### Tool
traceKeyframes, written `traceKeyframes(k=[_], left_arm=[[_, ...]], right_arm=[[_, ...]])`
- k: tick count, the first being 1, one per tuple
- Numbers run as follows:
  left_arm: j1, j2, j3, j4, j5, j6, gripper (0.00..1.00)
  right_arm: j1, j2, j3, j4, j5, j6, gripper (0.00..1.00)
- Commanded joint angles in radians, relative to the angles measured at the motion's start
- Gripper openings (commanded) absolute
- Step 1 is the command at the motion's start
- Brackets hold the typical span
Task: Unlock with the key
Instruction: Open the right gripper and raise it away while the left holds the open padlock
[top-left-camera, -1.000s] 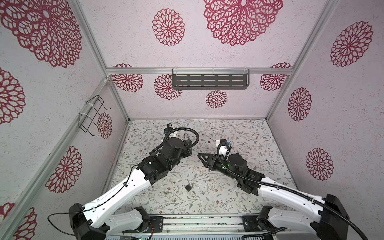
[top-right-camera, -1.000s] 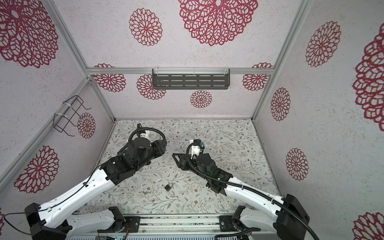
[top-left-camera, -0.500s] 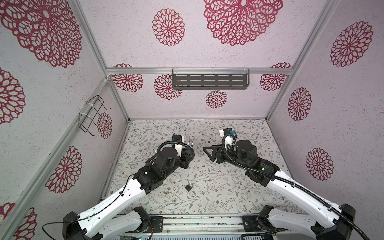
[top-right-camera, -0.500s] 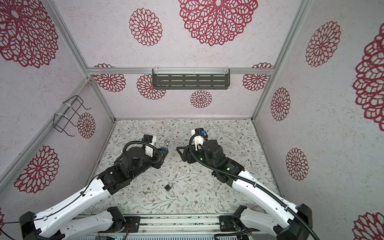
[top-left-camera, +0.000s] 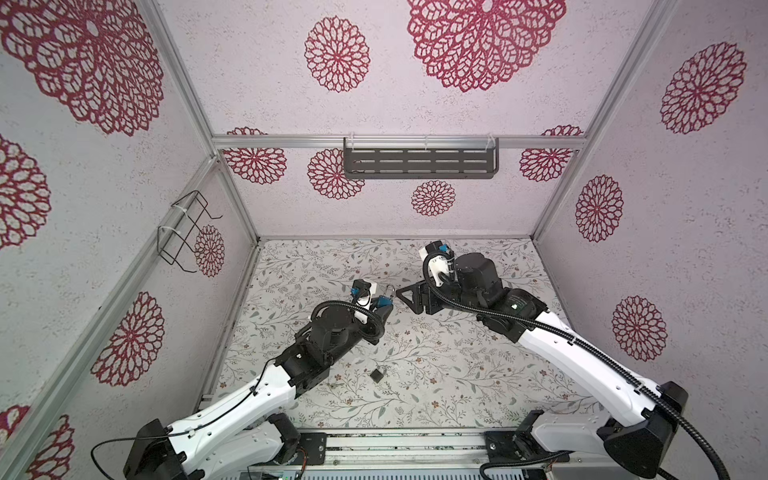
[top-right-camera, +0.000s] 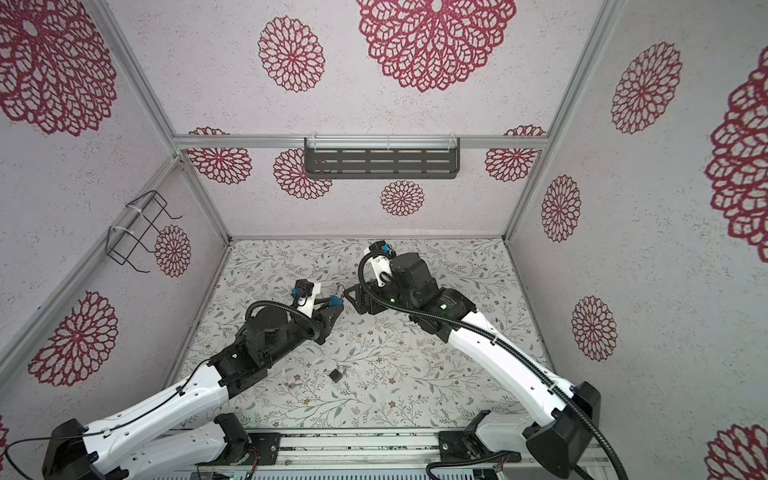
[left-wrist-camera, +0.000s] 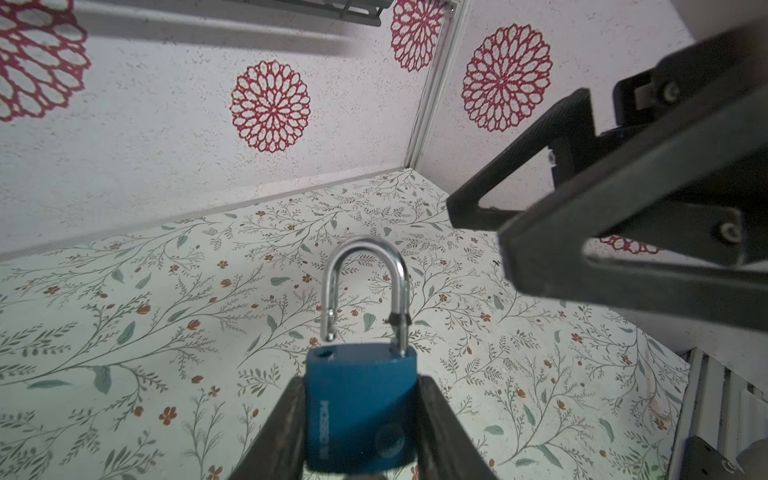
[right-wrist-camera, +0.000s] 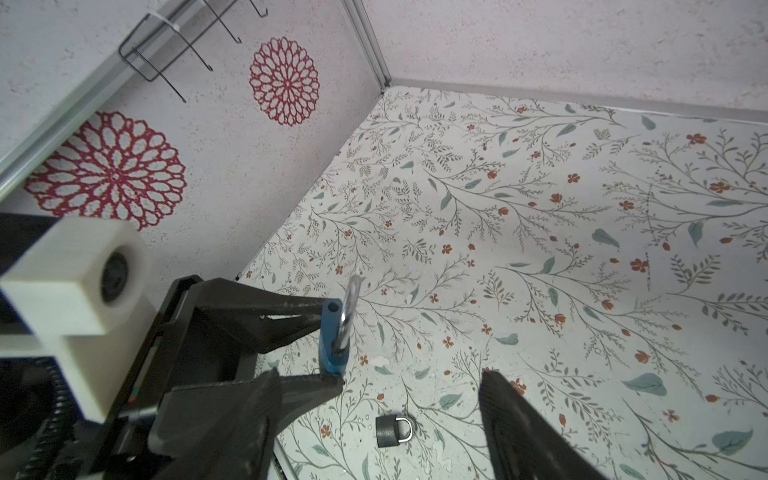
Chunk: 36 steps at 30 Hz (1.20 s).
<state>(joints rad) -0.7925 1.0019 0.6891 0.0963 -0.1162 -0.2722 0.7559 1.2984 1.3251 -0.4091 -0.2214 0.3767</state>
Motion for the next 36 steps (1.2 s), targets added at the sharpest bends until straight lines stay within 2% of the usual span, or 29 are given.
traceKeyframes(k=[1,10,22,36], left_arm=[[0.007,0.002,-0.014,0.14,0.033,0.043,0.0],[0.007,0.01,-0.058,0.216,0.059,0.063,0.0],[0.007,0.017,-0.063,0.209,0.075,0.101,0.0],[0.006,0.013,-0.069,0.217,0.101,0.103,0.0]], right_arm=[[-0.006,0.033,0.091,-0.094,-0.017,-0.071,0.79],[-0.006,0.133,0.237,-0.268,0.023,-0.166,0.81],[-0.007,0.219,0.358,-0.339,0.075,-0.188,0.85],[-0.007,0.325,0.504,-0.481,0.231,-0.203,0.9]])
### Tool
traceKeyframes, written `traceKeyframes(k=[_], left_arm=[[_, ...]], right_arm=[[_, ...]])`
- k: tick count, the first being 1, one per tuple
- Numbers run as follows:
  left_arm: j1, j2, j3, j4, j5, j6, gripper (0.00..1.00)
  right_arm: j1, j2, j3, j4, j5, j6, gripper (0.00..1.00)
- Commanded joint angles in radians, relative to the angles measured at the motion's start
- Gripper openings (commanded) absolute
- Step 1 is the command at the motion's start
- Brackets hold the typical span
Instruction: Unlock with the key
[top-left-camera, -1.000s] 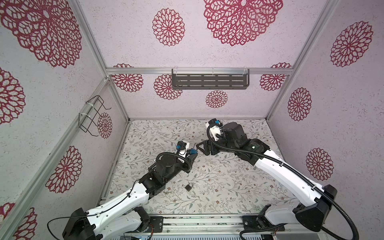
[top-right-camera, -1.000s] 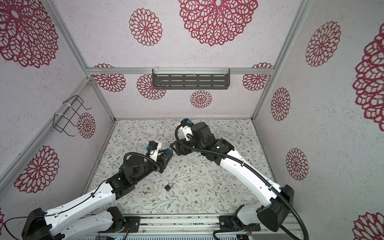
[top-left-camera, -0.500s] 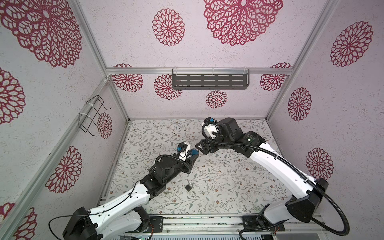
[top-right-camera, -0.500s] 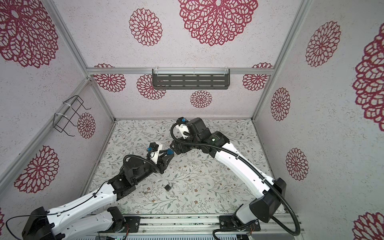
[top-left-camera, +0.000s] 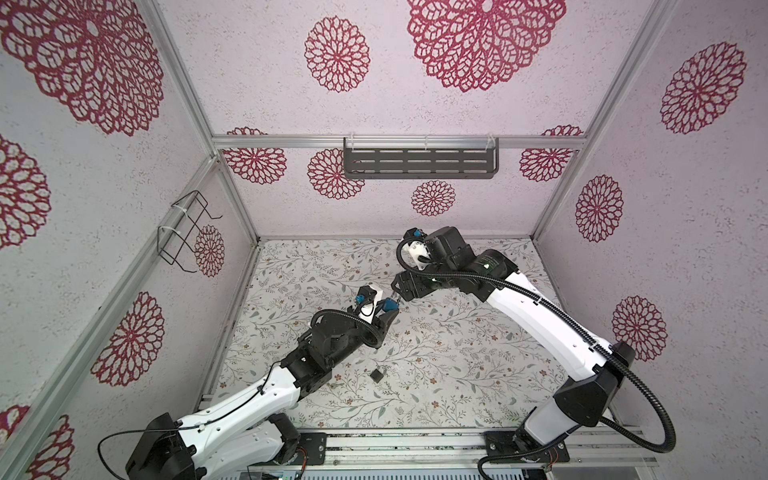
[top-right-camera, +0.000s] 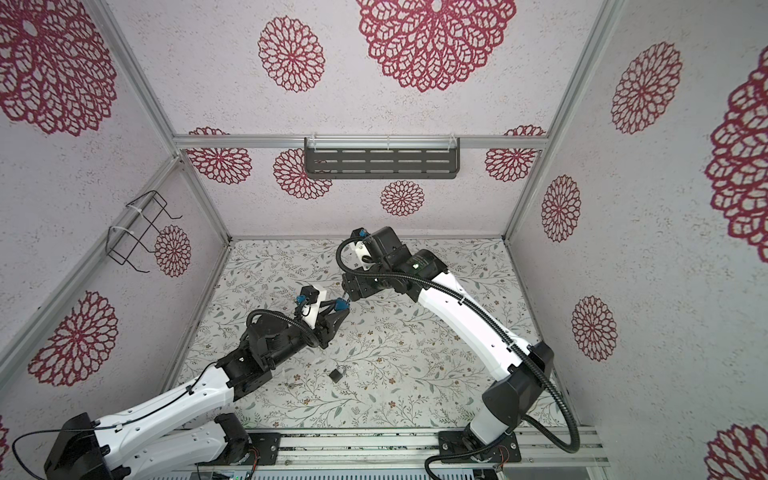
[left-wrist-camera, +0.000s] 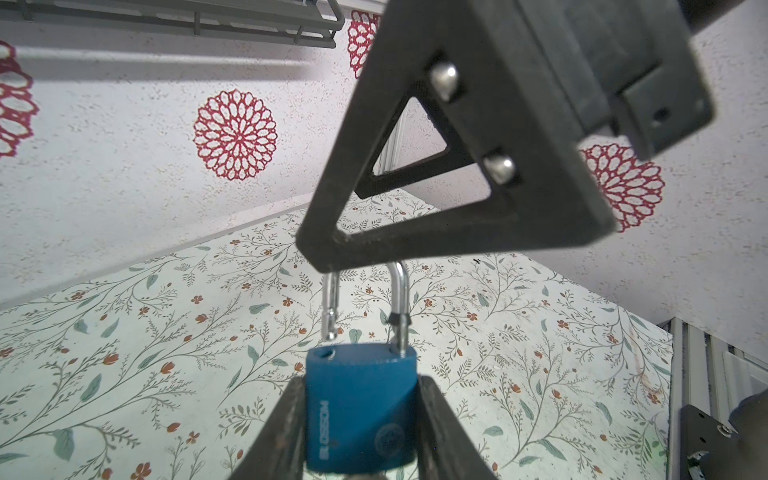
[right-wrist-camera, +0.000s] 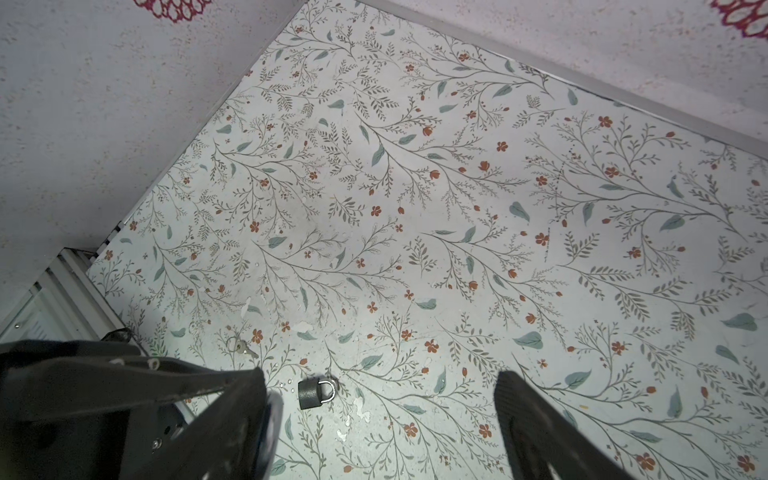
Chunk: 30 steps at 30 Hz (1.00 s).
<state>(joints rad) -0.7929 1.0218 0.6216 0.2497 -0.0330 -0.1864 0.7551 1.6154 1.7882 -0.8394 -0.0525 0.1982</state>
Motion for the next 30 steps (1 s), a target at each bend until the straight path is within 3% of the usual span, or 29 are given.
traceKeyframes(k=[1,13,20,30], left_arm=[[0.006,-0.008,-0.005,0.07,0.019,0.019,0.0],[0.006,-0.017,-0.01,0.083,0.01,0.033,0.0],[0.007,-0.016,-0.01,0.091,0.006,0.036,0.0],[0.007,-0.015,-0.021,0.119,-0.017,0.034,0.0]], right_arm=[[-0.008,0.014,0.048,-0.053,0.065,-0.025,0.9],[-0.028,0.043,0.096,-0.101,0.043,-0.069,0.92],[-0.047,0.016,0.057,-0.095,-0.054,-0.105,0.92],[-0.069,-0.044,0.005,-0.075,-0.059,-0.102,0.92]])
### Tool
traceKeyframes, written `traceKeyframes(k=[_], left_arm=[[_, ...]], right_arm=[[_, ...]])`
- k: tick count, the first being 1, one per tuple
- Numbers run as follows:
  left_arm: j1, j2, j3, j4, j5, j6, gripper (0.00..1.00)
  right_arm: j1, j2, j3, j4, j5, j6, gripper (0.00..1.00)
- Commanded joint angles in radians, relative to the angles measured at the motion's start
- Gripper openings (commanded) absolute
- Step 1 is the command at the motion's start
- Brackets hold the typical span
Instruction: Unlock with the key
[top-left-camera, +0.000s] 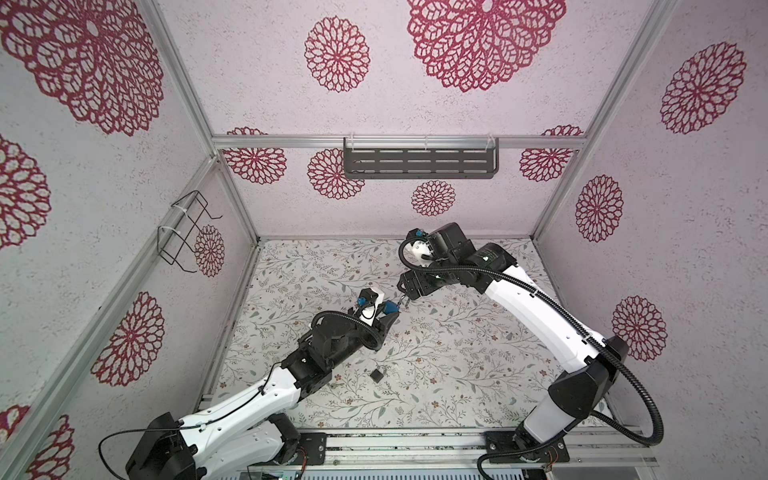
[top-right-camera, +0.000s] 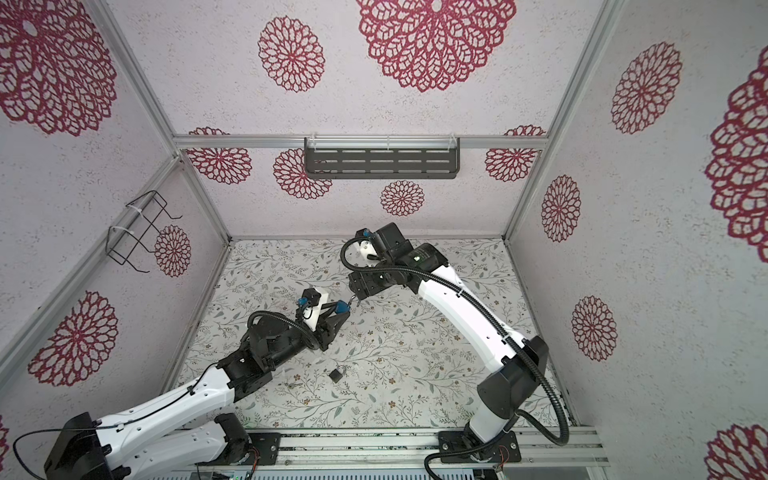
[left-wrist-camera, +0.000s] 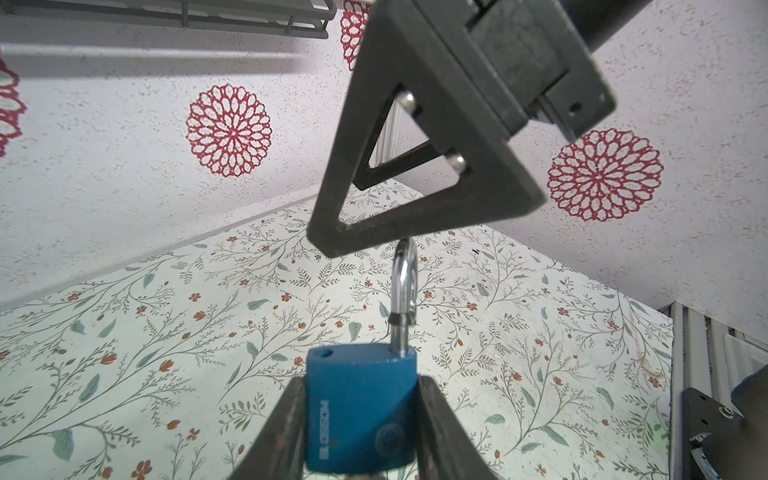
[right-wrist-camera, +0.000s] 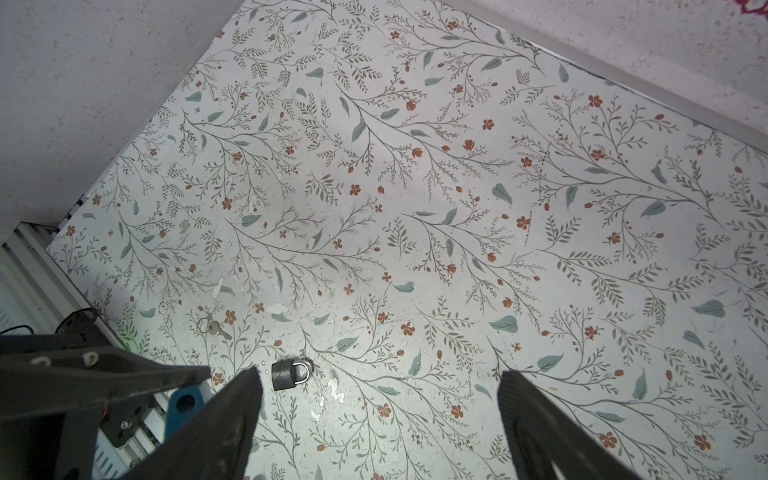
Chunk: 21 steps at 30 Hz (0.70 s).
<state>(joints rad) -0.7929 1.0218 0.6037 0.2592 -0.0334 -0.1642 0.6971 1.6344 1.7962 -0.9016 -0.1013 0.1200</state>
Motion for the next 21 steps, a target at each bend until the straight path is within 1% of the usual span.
traceKeyframes(k=[1,9,16,21], left_arm=[[0.006,-0.015,-0.007,0.117,-0.019,0.011,0.0],[0.006,-0.012,-0.018,0.146,-0.028,0.002,0.0],[0.006,-0.011,-0.016,0.143,-0.039,0.0,0.0],[0.006,-0.009,-0.018,0.147,-0.056,-0.003,0.0]], right_arm=[[-0.014,-0.068,-0.008,-0.012,-0.012,-0.025,0.92],[-0.024,-0.104,-0.05,0.023,-0.083,-0.014,0.92],[-0.034,-0.126,-0.072,0.03,-0.093,-0.014,0.92],[-0.041,-0.148,-0.09,0.053,-0.139,-0.005,0.91]])
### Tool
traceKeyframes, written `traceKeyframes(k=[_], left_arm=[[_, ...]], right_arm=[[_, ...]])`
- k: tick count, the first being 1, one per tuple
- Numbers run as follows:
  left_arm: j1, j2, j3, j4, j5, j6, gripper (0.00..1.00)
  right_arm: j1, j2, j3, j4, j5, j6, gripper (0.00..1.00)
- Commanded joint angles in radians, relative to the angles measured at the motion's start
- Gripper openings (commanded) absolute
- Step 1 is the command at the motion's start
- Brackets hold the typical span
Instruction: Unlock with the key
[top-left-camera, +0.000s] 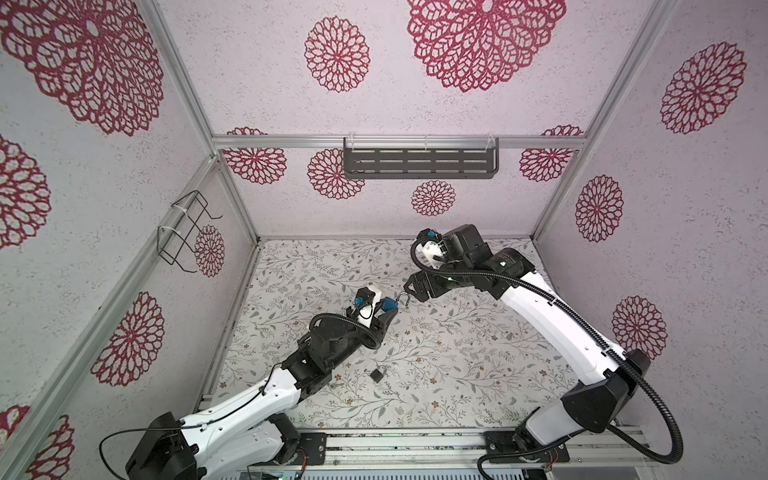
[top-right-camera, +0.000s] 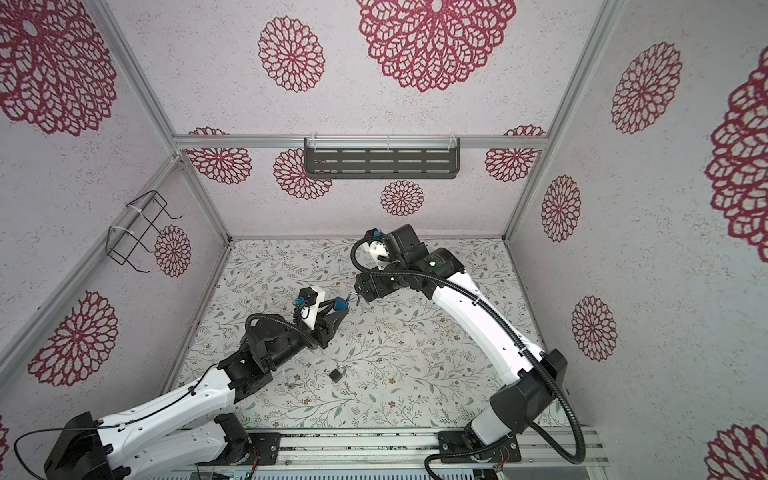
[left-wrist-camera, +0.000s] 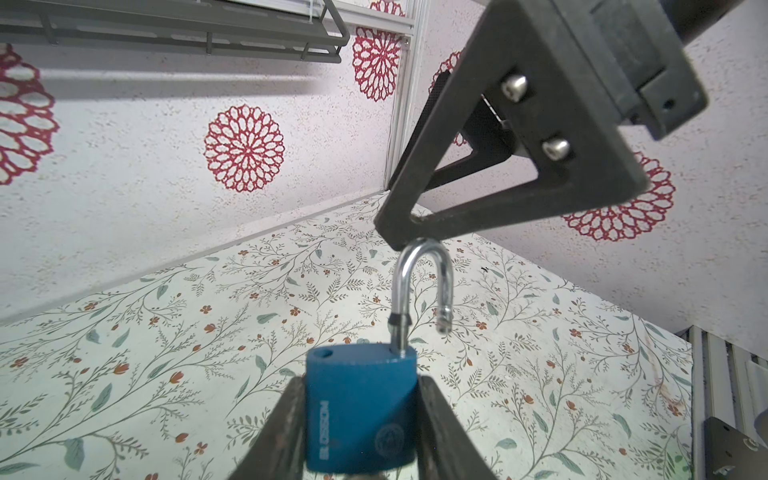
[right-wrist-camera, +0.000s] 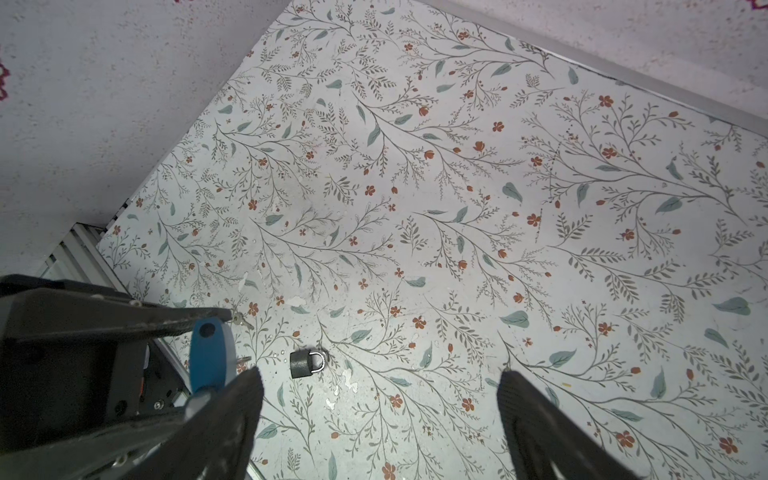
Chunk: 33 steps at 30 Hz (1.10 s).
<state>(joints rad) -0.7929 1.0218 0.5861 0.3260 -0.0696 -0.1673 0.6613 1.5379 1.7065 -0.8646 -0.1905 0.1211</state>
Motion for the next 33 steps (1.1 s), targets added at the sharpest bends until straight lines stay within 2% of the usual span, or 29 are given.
traceKeyframes(k=[1,5,10,16,22,26,33], left_arm=[[0.007,-0.008,0.0,0.082,-0.022,-0.001,0.0],[0.006,-0.003,0.001,0.085,-0.034,-0.009,0.0],[0.006,-0.001,0.011,0.066,-0.043,-0.017,0.0],[0.006,0.005,0.058,-0.044,-0.109,-0.077,0.0],[0.006,0.044,0.156,-0.252,-0.18,-0.229,0.0],[0.008,0.087,0.201,-0.351,-0.21,-0.357,0.0],[0.011,0.22,0.292,-0.51,-0.26,-0.494,0.0]], right_arm=[[-0.007,-0.056,-0.004,0.021,-0.059,-0.004,0.91],[-0.018,-0.068,-0.028,0.038,-0.079,0.004,0.92],[-0.032,-0.093,-0.06,0.055,-0.044,0.016,0.92],[-0.056,-0.141,-0.122,0.083,0.048,0.052,0.94],[-0.08,-0.236,-0.266,0.158,0.111,0.113,0.99],[-0.096,-0.302,-0.386,0.233,0.112,0.159,0.99],[-0.11,-0.394,-0.578,0.355,0.125,0.254,0.99]])
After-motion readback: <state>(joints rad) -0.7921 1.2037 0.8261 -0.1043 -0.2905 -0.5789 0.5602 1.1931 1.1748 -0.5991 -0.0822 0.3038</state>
